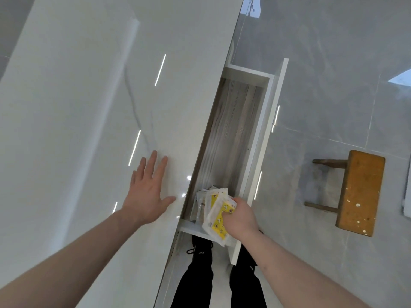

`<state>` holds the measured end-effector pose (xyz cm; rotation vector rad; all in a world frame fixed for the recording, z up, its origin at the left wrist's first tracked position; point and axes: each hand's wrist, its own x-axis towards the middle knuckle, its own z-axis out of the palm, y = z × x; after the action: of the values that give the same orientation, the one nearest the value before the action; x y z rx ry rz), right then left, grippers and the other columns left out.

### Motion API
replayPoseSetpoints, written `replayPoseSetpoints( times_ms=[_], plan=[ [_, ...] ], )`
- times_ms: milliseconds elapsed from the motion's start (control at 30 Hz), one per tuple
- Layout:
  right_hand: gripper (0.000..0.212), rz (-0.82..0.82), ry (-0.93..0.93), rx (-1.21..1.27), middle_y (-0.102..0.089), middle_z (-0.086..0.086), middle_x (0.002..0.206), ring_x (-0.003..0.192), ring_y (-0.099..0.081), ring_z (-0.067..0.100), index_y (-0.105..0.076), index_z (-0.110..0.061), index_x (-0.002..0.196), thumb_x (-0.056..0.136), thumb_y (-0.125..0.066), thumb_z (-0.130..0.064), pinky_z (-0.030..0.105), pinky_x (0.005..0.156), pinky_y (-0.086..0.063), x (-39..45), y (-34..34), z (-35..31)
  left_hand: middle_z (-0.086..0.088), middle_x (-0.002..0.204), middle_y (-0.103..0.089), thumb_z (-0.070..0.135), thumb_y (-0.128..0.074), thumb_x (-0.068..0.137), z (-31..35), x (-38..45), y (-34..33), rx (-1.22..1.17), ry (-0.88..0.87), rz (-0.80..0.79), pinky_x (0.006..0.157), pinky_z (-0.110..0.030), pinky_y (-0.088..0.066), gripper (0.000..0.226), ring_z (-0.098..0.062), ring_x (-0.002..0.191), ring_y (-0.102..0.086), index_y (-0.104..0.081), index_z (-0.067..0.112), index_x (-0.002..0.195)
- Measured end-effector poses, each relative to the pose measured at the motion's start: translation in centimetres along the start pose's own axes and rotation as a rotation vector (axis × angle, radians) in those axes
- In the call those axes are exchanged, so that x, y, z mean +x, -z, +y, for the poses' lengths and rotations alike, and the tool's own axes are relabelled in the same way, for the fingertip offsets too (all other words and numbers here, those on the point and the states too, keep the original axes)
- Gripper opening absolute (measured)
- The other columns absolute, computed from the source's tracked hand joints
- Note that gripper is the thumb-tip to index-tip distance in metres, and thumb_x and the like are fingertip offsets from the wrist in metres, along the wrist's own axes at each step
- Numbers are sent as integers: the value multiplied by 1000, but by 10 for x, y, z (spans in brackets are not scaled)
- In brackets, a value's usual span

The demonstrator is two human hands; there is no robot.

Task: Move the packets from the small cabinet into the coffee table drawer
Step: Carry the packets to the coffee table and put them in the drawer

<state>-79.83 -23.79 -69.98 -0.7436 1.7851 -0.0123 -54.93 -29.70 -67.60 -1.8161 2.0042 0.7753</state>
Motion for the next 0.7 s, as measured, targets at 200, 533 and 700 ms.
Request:
replayPoseSetpoints(
  times_ms=[200, 533, 700],
  plan=[
    [35, 27, -38, -255, -63, 8, 114, 102, -61, 25, -55, -15, 122, 89, -54, -3, 27, 77, -44, 23, -33, 5, 0, 158, 41, 50, -67, 89, -6, 9, -16, 47, 15, -113, 123, -59, -7, 118, -37, 149, 26, 28, 25, 154],
    [43, 57, 53, -463, -55, 8, 120, 98, -61, 23, -54, -9, 125, 87, -56, 8, 27, 76, -47, 14, -30, -1, -4, 154, 46, 47, -64, 93, -4, 9, -13, 88, 23, -167, 123, -60, -8, 116, -40, 147, 29, 33, 21, 151],
    [44, 67, 128, -432, -54, 4, 107, 100, -60, 25, -59, -12, 122, 82, -58, 7, 28, 75, -44, 28, -31, -17, -6, 153, 47, 47, -61, 94, -3, 9, -13, 119, 20, -167, 123, -60, -8, 114, -41, 147, 29, 33, 19, 151]
  ],
)
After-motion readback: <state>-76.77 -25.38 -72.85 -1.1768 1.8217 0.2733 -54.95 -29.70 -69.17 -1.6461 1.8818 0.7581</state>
